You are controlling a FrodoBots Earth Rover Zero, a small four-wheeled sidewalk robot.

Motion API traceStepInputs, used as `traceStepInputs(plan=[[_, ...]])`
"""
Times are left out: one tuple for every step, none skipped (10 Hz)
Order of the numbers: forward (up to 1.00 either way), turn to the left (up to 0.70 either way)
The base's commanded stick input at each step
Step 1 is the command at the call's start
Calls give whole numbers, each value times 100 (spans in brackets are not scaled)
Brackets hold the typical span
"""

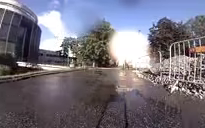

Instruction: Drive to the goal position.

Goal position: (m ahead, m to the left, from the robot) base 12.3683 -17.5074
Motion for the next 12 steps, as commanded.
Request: traceStepInputs(plan=[[50, 0], [50, 0], [50, 0], [50, 0], [50, 0], [50, -50], [50, -50], [50, -50], [50, -50], [50, -50], [50, -50], [50, 0]])
